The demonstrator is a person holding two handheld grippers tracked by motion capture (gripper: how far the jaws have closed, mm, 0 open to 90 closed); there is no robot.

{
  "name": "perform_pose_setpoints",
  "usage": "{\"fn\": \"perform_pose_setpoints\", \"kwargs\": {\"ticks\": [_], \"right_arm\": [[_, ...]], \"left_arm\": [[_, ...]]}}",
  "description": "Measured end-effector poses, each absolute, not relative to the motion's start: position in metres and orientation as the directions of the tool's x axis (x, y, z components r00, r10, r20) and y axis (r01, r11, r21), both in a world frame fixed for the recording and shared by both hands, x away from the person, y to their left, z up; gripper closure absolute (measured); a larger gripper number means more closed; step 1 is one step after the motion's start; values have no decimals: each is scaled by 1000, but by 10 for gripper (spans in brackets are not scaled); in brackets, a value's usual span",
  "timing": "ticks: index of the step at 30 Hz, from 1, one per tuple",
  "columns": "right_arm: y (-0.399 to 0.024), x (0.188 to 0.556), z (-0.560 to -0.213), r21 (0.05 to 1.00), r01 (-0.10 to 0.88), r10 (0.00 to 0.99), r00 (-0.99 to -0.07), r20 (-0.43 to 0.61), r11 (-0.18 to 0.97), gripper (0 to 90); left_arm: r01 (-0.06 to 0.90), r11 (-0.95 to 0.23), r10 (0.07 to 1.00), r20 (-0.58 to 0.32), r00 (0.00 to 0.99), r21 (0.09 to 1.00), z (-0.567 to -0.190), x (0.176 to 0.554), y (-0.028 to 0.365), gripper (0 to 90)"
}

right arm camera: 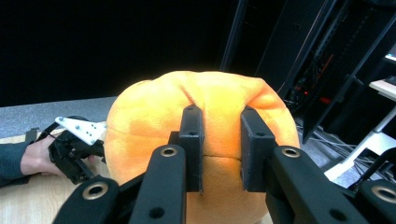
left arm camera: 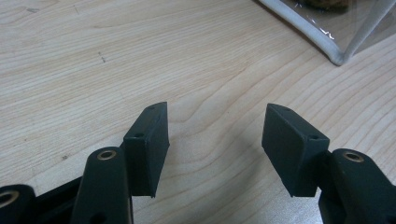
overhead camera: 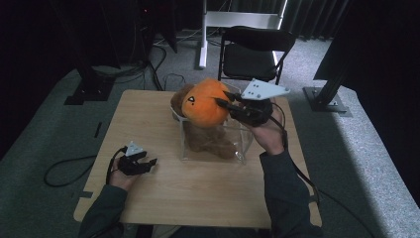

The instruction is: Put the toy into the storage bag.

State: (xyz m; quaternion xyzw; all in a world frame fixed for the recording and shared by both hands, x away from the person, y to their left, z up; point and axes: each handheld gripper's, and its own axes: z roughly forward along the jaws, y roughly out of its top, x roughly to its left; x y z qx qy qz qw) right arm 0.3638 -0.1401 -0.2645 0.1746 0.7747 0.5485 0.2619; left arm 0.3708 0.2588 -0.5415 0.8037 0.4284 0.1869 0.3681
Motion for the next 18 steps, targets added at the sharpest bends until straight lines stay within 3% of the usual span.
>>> {"fn": "perform_pose_setpoints", "kwargs": {"ticks": [18], "right_arm": [[-149,369,-263,942,-3,591,-778,-213,335,741]], "left_arm": [[551,-371,824,-9,567,747,-542,371,257,419]]}}
